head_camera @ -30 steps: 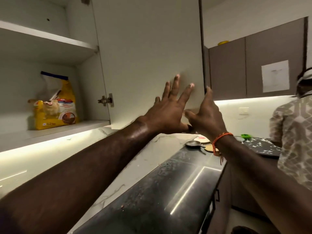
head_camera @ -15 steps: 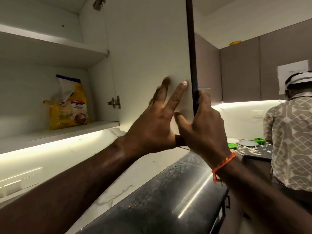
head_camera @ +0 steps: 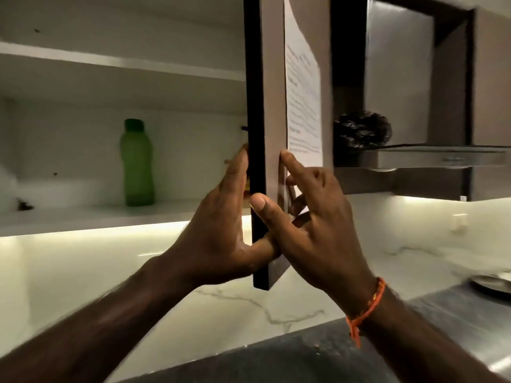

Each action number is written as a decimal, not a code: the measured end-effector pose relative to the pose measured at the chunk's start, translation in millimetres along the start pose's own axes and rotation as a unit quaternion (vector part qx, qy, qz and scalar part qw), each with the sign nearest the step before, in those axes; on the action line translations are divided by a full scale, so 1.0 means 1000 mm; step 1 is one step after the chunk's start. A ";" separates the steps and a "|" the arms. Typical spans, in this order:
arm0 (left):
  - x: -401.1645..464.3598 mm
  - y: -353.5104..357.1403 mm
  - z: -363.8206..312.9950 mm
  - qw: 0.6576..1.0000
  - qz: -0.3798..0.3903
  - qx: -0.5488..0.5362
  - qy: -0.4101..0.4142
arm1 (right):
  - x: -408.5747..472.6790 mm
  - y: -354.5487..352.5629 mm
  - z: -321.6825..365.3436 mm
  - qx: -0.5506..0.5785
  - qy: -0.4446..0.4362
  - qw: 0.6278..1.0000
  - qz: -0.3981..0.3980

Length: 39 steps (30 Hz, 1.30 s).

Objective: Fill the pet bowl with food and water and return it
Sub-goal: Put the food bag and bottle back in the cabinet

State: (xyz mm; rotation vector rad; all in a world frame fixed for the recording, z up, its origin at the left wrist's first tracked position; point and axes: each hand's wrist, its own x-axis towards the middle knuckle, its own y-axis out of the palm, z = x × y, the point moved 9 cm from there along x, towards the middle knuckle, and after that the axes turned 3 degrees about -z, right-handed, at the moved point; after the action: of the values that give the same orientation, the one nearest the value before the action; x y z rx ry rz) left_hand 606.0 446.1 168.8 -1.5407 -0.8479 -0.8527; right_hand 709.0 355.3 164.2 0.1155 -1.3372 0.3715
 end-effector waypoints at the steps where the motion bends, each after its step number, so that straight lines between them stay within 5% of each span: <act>1: -0.003 -0.011 0.013 1.000 -0.007 0.002 -0.017 | 0.001 0.019 0.001 -0.001 -0.002 1.000 0.012; 15: -0.018 -0.077 0.177 0.963 -0.002 0.214 -0.161 | 0.018 0.197 -0.006 -0.143 -0.063 0.987 0.023; 25: -0.016 -0.055 0.236 0.906 0.028 0.402 -0.132 | 0.009 0.275 -0.043 -0.239 -0.097 0.962 0.090; 39: -0.031 -0.093 0.195 0.845 0.058 0.514 -0.137 | 0.010 0.279 -0.011 -0.127 -0.088 0.984 0.092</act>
State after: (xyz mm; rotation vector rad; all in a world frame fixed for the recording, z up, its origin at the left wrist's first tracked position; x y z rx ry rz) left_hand 523.0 647.7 163.5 -0.7239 -1.1420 0.0031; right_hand 629.3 621.4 135.2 -0.1934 -1.5649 0.3477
